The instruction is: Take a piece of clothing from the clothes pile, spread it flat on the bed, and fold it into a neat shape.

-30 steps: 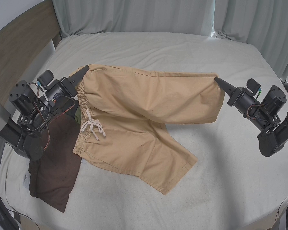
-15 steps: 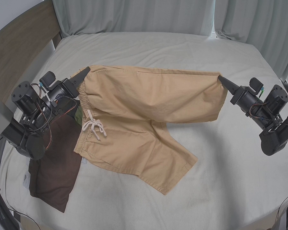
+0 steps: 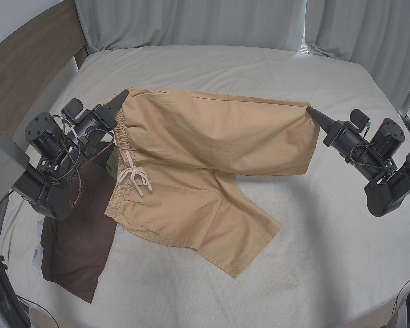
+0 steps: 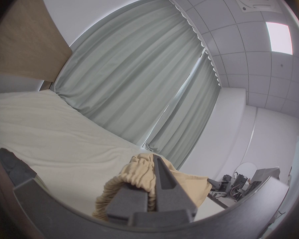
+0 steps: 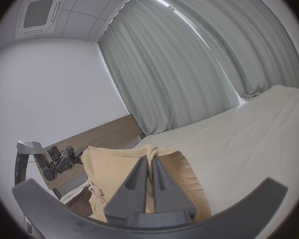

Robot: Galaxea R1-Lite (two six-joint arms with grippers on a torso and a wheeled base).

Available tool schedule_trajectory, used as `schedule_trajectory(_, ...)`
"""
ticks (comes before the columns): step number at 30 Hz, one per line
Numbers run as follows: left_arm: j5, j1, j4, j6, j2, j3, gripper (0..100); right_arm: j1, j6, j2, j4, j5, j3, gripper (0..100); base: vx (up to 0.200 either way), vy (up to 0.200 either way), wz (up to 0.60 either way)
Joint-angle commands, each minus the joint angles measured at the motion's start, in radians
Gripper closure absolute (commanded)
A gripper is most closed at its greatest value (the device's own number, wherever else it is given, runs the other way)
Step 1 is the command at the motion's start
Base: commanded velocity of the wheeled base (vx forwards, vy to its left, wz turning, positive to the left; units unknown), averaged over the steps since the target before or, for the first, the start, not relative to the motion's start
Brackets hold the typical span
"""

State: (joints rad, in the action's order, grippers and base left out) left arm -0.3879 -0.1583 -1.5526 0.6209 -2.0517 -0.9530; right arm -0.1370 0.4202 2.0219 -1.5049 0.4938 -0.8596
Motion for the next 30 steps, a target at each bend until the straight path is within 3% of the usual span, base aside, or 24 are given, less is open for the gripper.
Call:
schedule_trajectory(1, 0.009, -0.001, 0.0, 0.022, -0.064, -0.053, 100, 0.005, 0.002, 0.069, 0.035, 0.002, -0.075, 100, 0.0, 0.0, 0.0)
schedule_trajectory(17, 0.029, 0.003, 0.002, 0.03, -0.32, -0.299, 100, 0.024, 0.005, 0.282, 0.121, 0.0, -0.325, 100, 0.0, 0.0, 0.0)
schedule_trajectory(30, 0.038, 0.01, 0.003, 0.092, -0.43, -0.449, 100, 0.024, 0.006, 0.386, 0.181, 0.0, -0.49, 100, 0.0, 0.0, 0.0)
